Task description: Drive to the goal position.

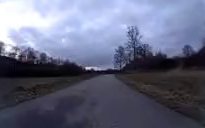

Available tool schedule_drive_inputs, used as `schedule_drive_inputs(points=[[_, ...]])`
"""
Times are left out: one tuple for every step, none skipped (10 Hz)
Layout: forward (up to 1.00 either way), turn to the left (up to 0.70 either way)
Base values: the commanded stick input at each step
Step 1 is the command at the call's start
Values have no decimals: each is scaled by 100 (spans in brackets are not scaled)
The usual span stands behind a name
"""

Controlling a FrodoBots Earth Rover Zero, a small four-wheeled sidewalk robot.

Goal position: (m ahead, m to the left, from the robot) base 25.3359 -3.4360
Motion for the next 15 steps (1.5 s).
schedule_drive_inputs(points=[[50, 0], [50, 0], [50, 0], [50, 0], [50, 0], [50, 0], [50, 0], [50, 0], [50, 0], [50, 0], [50, 0], [50, 0], [50, 0], [50, 0], [50, 0]])
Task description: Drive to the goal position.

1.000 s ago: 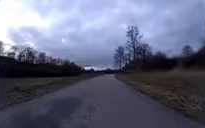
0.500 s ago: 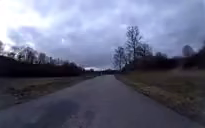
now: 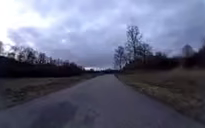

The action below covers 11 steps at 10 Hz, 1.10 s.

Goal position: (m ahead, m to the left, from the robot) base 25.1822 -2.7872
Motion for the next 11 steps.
schedule_drive_inputs(points=[[50, 0], [50, 0], [50, 0], [50, 0], [50, 0], [50, 0], [50, 0], [50, 0], [50, 0], [50, 0], [50, 0]])
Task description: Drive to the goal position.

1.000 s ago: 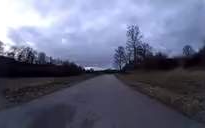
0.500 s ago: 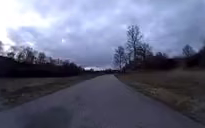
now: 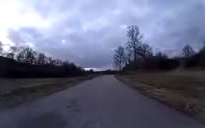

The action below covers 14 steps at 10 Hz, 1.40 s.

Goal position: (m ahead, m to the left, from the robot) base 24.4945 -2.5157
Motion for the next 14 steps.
schedule_drive_inputs(points=[[50, 0], [50, 0], [50, 0], [50, 0], [50, 0], [50, 0], [50, 0], [50, 0], [50, 0], [50, 0], [50, 0], [50, 0], [50, 0], [50, 0]])
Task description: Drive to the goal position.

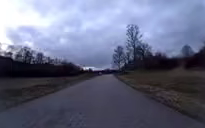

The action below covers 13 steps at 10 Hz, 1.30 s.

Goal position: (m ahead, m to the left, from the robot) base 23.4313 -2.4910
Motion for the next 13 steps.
schedule_drive_inputs(points=[[50, 0], [50, 0], [50, 0], [50, 0], [50, 0], [50, 0], [50, 0], [50, 0], [50, 0], [50, 0], [50, 0], [50, 0], [50, 0]])
